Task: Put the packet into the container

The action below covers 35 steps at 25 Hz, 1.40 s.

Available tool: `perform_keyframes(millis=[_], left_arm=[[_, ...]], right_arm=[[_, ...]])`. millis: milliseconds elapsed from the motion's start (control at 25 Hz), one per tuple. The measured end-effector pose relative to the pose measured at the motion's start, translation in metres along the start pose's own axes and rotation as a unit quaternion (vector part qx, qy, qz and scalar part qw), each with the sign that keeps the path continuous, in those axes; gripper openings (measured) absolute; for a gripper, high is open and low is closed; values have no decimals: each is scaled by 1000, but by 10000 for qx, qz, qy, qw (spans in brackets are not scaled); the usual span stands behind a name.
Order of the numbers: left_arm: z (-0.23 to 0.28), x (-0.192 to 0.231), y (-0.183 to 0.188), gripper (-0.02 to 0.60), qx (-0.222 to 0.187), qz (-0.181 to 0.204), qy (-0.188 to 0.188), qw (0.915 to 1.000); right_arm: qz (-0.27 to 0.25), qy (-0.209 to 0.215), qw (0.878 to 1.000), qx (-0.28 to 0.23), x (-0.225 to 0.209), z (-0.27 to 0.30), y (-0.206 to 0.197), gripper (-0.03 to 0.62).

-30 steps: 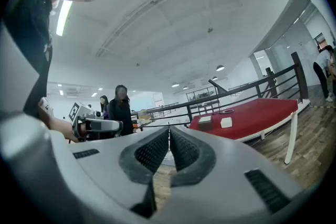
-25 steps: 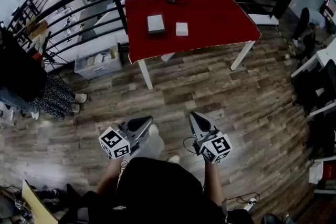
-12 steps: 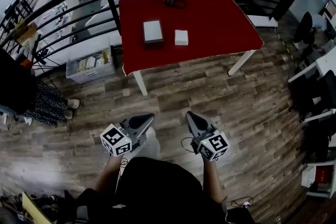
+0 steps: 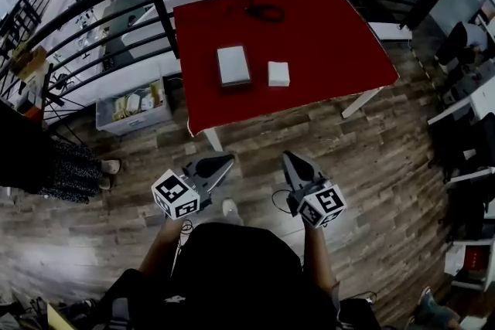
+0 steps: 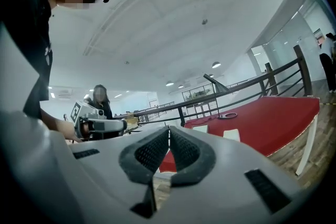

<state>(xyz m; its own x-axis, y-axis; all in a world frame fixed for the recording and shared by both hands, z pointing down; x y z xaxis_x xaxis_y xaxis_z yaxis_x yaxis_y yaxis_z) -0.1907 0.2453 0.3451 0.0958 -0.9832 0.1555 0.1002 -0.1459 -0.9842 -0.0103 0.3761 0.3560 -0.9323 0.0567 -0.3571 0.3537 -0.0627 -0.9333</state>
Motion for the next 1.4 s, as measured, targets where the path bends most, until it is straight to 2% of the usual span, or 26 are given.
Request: perform_keyframes(millis=[200, 440, 640, 800, 1000, 1200, 1400], left_arm=[[4, 46, -3, 9, 164, 110, 29, 9998], [-10, 93, -7, 9, 160, -19, 155, 9998], [-7, 117, -13, 9, 81, -154, 189, 9997], [10, 126, -18, 9, 79, -325, 95, 9994], [33, 139, -25, 9, 96, -427, 70, 9990], [59, 180, -21, 9, 59, -395, 269, 9988], [106, 217, -9, 9, -35, -594, 397, 9974]], right_arm=[[129, -111, 9999, -32, -21, 51, -7, 21], [221, -46, 9997, 109, -18, 101, -19, 21], [42, -118, 9996, 264, -19, 117, -22, 21], [-68, 72, 9989, 451, -25, 119, -5, 21], [-107, -13, 9991, 411, -60, 128, -2, 21], [-228, 92, 9990, 375, -95, 165, 11, 23], [-234, 246, 9984, 442, -146, 202, 32, 23]])
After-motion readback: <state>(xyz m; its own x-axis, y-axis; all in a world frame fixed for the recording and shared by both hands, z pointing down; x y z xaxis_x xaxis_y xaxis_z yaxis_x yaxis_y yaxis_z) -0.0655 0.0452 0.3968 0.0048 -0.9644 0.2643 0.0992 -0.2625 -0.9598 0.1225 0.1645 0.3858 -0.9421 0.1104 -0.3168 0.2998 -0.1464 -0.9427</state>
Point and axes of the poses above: the fingertips, and each gripper's own axes: z forward along the fingers, x to its left, y out of its top, the point moved 7 cm from there along -z, backward along the fingers, and after that the axes turned 5 degrees about z, right-handed, at the moved point
